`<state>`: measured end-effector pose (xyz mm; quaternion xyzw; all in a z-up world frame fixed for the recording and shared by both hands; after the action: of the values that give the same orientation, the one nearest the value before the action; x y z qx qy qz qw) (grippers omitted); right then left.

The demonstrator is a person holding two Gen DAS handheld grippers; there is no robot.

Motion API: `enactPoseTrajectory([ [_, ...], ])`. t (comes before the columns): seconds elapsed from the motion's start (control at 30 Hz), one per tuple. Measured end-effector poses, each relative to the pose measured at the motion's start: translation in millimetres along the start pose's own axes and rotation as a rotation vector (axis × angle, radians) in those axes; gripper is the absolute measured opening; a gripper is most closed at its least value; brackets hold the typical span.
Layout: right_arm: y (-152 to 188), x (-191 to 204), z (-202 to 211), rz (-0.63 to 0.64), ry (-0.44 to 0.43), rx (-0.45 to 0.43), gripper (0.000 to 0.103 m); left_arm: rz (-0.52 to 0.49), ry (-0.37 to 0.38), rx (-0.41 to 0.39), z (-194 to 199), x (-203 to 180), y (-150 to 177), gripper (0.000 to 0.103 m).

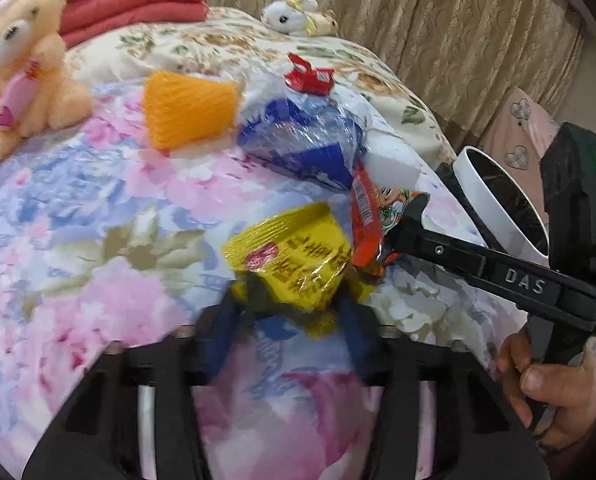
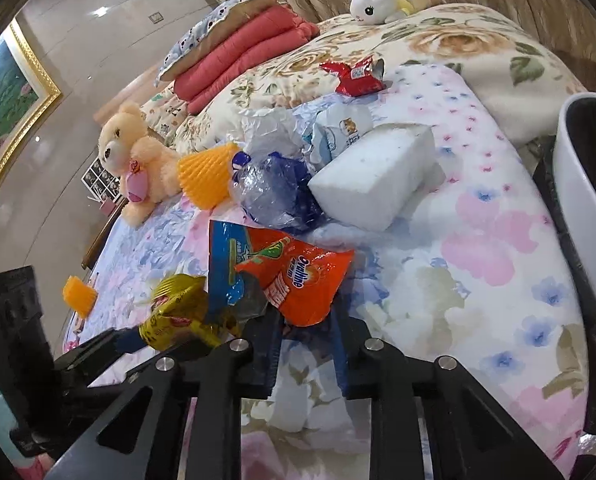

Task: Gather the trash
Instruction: 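Grasp the yellow wrapper with the left tool while the right tool grasps the orange wrapper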

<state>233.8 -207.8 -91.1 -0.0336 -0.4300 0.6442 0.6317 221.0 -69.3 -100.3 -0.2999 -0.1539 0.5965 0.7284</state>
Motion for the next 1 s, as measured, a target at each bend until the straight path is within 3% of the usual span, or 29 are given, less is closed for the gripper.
enactPoseTrajectory([
  [0.1,1,-2,6,0.0,-0.003,-0.009,0.018,-0.024,0.011,-0.017,1,-7,-3,0.024],
  [0.3,5,-9,25,-0.018,-0.003,-0.037,0.017,-0.036,0.017,-0.035,6,-14,-3,0.013],
  [1.0,18,-56,119,-0.094,0.097,-0.176,0.017,-0.105,0.114,-0.083,29,-85,-9,0.01],
])
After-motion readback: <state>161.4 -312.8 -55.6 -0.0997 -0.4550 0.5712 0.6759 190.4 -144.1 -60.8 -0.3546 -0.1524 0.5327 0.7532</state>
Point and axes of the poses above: each gripper's, at about its wrist camera, not at the fingertips, and z roughly against the way its jaws point, x to its left, y to its underside, the point moved 5 cm from there along -z, roughly the way its jaws point, and after that the axes turned 6 degrees about -y, right-handed, at the moved point
